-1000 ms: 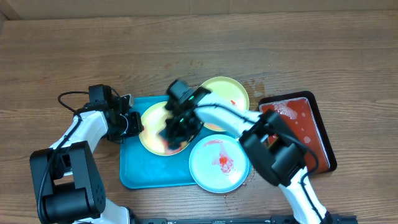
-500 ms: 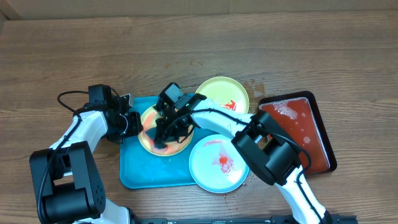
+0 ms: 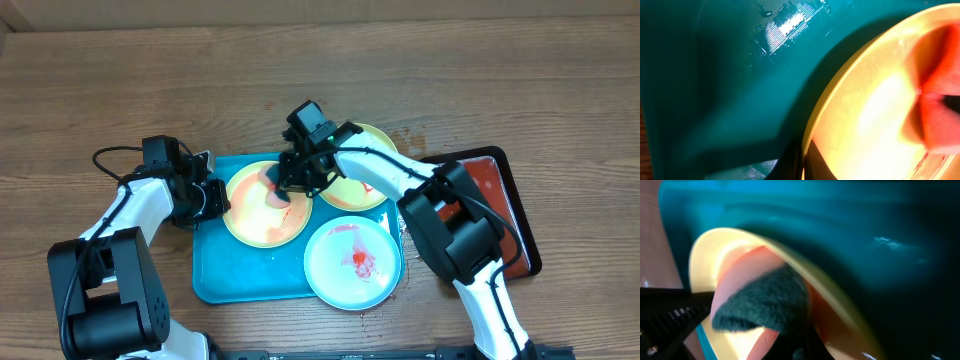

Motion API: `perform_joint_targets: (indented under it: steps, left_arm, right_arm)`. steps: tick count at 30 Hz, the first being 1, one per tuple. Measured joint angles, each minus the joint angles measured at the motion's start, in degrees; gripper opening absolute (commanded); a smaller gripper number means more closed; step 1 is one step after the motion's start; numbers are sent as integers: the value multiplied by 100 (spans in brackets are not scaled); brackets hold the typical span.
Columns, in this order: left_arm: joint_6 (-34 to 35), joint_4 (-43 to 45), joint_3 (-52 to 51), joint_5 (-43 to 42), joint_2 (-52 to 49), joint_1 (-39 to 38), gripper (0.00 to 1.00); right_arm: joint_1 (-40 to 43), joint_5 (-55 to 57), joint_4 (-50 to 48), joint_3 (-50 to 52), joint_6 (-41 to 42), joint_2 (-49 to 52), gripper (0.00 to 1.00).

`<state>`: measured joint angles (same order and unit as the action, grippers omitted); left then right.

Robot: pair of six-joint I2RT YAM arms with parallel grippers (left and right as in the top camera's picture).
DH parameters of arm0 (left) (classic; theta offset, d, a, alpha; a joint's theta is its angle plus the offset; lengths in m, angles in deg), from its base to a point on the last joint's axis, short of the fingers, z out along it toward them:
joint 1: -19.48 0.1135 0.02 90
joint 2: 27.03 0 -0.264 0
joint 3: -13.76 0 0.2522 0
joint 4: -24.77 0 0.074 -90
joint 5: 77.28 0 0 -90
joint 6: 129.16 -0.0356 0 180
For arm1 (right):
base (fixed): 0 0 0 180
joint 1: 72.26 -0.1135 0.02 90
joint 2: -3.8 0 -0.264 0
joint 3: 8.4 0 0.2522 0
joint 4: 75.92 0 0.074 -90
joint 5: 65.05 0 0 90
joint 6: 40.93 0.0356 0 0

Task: Clean dirty plates on tray and stack at the side
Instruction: 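Scrub the left yellow plate with the sponge in the right gripper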

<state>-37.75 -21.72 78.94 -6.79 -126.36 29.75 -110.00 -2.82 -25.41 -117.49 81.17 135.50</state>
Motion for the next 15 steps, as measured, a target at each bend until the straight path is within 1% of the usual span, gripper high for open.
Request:
perform_joint_targets:
  steps: [5, 8, 15]
  left_arm:
    - [0, 4, 0, 0, 0, 0, 5]
    - [0, 20, -2, -11, 0, -7, 4]
    - [0, 22, -2, -22, 0, -11, 4]
  right_arm:
    - [157, 142, 745, -85, -136, -72, 4]
    - [157, 166, 1025, -116, -304, -90, 4]
    - [114, 2, 1126, -103, -592, -94, 4]
